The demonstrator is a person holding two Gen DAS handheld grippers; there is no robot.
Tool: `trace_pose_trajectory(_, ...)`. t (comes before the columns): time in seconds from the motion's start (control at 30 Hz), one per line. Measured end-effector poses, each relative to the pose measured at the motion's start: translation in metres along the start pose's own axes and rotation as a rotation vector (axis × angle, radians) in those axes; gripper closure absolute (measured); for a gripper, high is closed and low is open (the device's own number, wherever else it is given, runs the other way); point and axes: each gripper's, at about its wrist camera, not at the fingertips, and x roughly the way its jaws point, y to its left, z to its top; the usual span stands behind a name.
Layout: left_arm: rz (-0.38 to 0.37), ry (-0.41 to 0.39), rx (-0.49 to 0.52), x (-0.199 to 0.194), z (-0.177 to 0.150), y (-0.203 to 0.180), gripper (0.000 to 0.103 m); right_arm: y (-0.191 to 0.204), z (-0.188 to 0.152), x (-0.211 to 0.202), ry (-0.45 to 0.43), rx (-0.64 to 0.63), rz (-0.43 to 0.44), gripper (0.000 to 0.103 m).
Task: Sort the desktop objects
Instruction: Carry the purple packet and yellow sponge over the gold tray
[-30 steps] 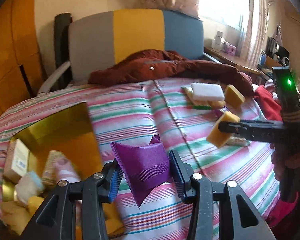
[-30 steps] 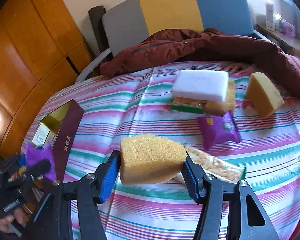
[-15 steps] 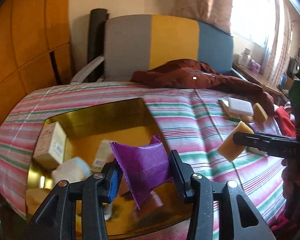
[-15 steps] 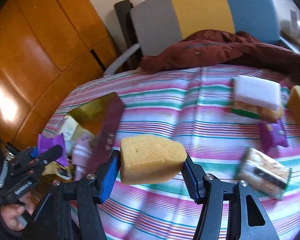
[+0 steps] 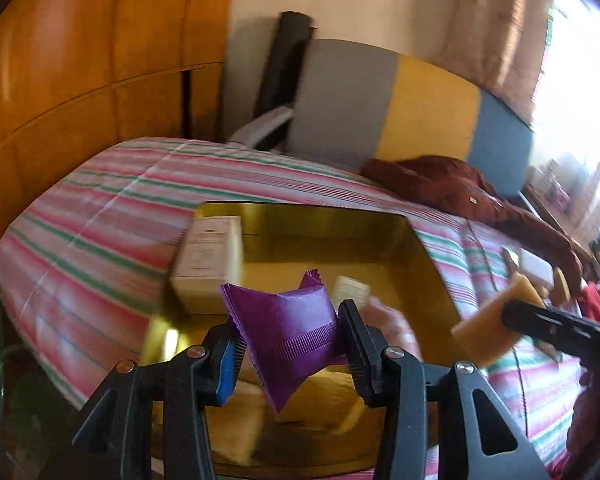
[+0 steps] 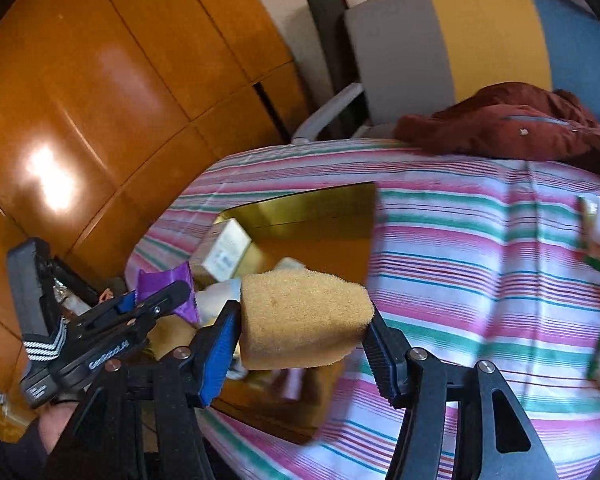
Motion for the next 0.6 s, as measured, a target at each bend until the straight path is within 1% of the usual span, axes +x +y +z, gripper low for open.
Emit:
trace_pose_trajectory(0.17, 0.035, -0.008, -0.082, -0.001, 0.004, 0.039, 0.058, 0.021, 0.001, 0.017, 0.019, -0.008, 0.031, 0.043)
trace_pose_trajectory(0.27, 0.039, -0.004, -0.125, 0.001, 0.004, 0.058, 0.058, 0.032, -0.002, 0.024, 0.040, -0.034, 0.034, 0.043)
trace_pose_trajectory(0.37, 0.023, 0.006, -0.152, 0.002, 0.004, 0.067, 0.058, 0.039, -0.007, 0.031, 0.059, -0.049, 0.024, 0.043)
trace_pose_trajectory(0.47, -0.017, 0.018, -0.178, 0.003, 0.005, 0.069, 0.058, 0.047, -0.012, 0.037, 0.075, -0.083, -0.001, 0.043)
trace_pose_trajectory(0.53, -0.047, 0.025, -0.183, 0.006, 0.008, 0.068, 0.058, 0.053, -0.017, 0.039, 0.089, -0.119, 0.000, 0.043)
trace_pose_trajectory(0.6, -0.034, 0.028, -0.164, 0.010, 0.009, 0.063, 0.058, 0.057, -0.023, 0.040, 0.109, -0.143, 0.000, 0.043)
